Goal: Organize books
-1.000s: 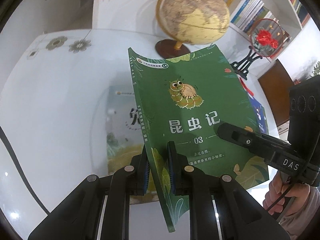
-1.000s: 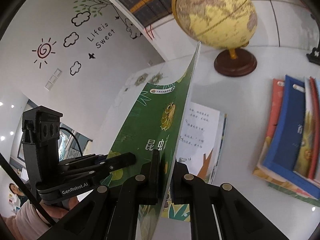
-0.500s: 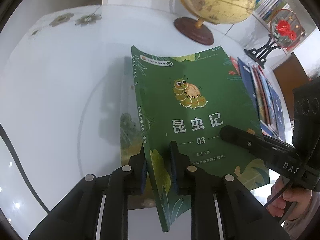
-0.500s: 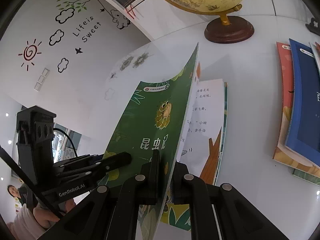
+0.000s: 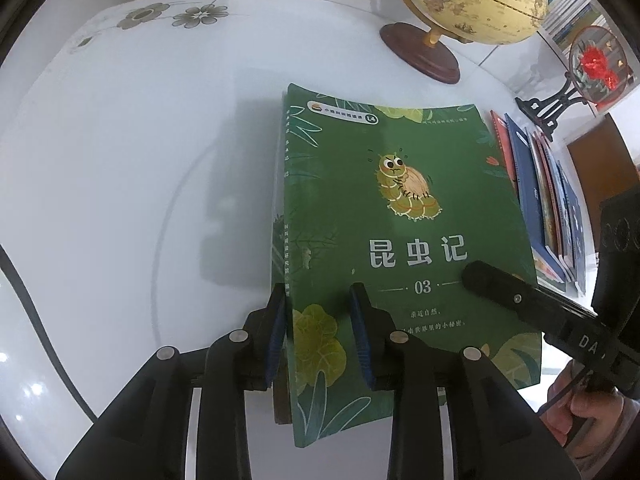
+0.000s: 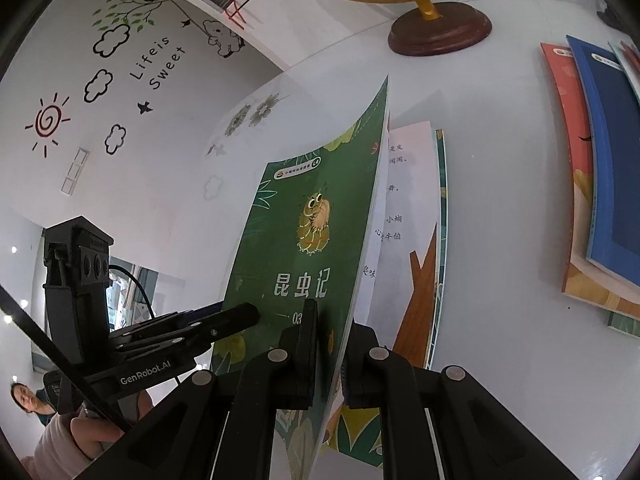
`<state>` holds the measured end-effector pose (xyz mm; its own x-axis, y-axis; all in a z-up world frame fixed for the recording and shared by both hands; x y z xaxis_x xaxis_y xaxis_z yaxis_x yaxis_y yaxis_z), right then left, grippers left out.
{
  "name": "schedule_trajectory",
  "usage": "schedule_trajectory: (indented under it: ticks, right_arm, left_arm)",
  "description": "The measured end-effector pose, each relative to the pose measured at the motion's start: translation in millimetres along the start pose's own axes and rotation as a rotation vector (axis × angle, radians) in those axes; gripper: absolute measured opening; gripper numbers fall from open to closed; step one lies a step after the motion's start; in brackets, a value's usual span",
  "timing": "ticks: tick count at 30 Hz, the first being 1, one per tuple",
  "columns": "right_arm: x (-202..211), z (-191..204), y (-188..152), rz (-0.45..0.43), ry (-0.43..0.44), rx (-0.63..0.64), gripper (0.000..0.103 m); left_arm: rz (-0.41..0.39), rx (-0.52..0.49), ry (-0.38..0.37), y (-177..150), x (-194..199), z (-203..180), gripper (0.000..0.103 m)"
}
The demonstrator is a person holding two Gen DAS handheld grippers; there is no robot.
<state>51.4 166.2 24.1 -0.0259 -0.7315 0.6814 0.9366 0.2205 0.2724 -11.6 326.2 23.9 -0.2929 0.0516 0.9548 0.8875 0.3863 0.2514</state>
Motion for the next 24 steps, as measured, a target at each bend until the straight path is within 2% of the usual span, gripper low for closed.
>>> schedule_trajectory:
  ticks: [3,4,7,11,14,18,20,22,24]
  right_arm:
    - [-0.5,0.4,1.1,-0.006,-0.006,-0.013,0.009]
    - [-0.6,-0.2,-0.2,-0.004,-0.005,-0.02,0.013]
    - [-0.8,-4.8,-2.0,0.019,-0.06,-0.041,0.031]
    - [5.8,-14.1,-1.7,0.015,-0.065,-0.106,0.035]
    - [13.6,-16.8,-2.5,-0.005,-0.108,-0.122,0.037]
    - [27.5,-25.3,-4.4,-0.037,-0.23,-0.119,0.041]
    - [29.0,-34.0,-6.9,-0.01,-0.275,-0.129,0.043]
    - [29.4,-39.9,-10.0,0.019,-0.289,-0.121,0.043]
    - [36.2,-44.3,-12.0,0.006,-0.275,-0.13,0.043]
  left_arm:
    - [-0.008,-0.003,0.043,0.6,0.8,-0.1,0.028]
    - [-0.009,-0.001,0.064,0.5,1.2,1.4,0.028]
    - [-0.005,0.033,0.047,0.3,3.5,7.3,0.028]
    - [-0.014,0.066,0.09,1.2,8.7,16.9,0.028]
    - [-0.016,0.099,0.08,2.1,12.7,22.4,0.028]
    - [-0.017,0.11,0.09,2.5,17.7,23.4,0.028]
    - [-0.014,0.108,0.086,3.9,17.3,19.3,0.028]
    - [-0.013,0.099,0.09,3.8,18.3,12.4,0.028]
    - [-0.011,0.083,0.086,4.1,19.0,4.4,0.028]
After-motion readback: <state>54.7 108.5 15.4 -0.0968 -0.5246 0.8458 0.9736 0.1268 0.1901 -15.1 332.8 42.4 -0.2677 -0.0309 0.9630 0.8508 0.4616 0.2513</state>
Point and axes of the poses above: each gripper's, at about its wrist camera, not at the fingertips, and x roughly against the way its jaws point, z to its left, y to its top, the point moved 3 cm from there along -x, roughly the way its jaws point, and after that the axes turned 5 degrees about y, right-handed, at the moved point
